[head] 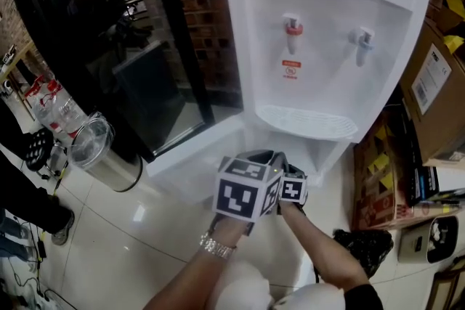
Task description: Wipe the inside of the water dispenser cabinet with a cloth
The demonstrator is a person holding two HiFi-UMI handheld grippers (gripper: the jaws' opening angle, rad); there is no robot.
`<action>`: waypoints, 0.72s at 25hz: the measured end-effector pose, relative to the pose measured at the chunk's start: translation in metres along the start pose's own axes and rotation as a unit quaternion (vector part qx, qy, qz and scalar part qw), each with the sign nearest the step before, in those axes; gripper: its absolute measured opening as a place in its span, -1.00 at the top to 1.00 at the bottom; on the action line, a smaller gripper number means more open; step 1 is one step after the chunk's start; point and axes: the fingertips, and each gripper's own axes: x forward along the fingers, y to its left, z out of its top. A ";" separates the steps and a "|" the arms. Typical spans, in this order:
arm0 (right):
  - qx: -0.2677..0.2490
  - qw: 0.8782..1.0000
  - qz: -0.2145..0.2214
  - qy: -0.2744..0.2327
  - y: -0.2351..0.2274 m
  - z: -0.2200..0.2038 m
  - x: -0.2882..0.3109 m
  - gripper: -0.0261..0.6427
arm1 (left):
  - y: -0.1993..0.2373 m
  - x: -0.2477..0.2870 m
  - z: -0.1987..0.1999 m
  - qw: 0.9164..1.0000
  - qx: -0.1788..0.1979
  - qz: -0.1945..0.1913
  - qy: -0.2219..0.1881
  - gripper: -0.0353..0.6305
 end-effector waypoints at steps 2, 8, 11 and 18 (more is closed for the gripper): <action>-0.002 1.000 -0.006 0.020 -0.005 -0.014 0.006 0.86 | 0.003 0.000 -0.001 1.000 -0.001 0.003 0.002 0.74; 0.029 0.997 -0.064 0.036 -0.063 -0.027 0.009 0.86 | 0.002 0.009 -0.004 1.000 0.001 0.001 0.005 0.74; 0.051 0.994 -0.080 0.046 -0.086 -0.032 0.006 0.86 | -0.001 0.018 -0.011 1.000 -0.002 -0.003 0.013 0.74; 0.030 0.994 -0.085 0.059 -0.073 -0.022 -0.082 0.87 | -0.001 -0.024 -0.012 0.996 -0.049 0.075 0.007 0.74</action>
